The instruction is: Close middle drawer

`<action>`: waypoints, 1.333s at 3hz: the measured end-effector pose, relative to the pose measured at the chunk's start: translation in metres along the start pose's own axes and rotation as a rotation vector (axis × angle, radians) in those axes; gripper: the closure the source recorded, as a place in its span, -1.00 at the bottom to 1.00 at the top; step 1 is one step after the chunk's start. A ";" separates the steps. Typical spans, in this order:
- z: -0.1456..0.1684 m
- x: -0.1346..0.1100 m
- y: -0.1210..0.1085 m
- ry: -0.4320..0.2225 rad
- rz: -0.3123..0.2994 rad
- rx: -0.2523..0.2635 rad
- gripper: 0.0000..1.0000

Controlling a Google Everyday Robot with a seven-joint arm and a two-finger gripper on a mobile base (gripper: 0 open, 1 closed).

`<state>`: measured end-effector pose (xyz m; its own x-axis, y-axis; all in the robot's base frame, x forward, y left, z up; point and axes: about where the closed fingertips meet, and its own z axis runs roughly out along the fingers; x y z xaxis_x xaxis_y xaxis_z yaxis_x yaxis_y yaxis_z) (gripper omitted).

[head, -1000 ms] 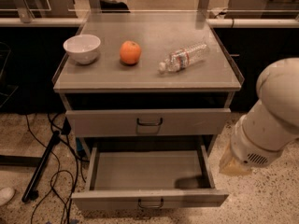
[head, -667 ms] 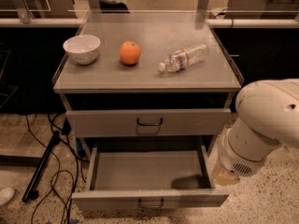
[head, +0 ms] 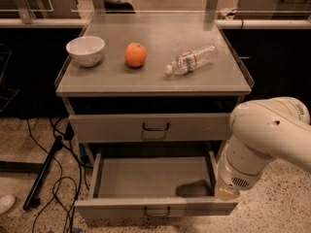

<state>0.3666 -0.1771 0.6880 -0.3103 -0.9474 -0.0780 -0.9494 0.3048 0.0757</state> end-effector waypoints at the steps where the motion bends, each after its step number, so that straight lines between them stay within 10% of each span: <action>1: 0.011 0.000 0.004 0.000 0.003 -0.019 1.00; 3: 0.113 -0.012 -0.006 0.006 0.095 -0.084 1.00; 4: 0.113 -0.012 -0.006 0.006 0.095 -0.084 1.00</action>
Offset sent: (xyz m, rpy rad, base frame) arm -0.0185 0.0211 -0.0875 0.0383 0.1149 -0.0571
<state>0.3704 -0.1567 0.5760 -0.3986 -0.9151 -0.0605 -0.9081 0.3845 0.1656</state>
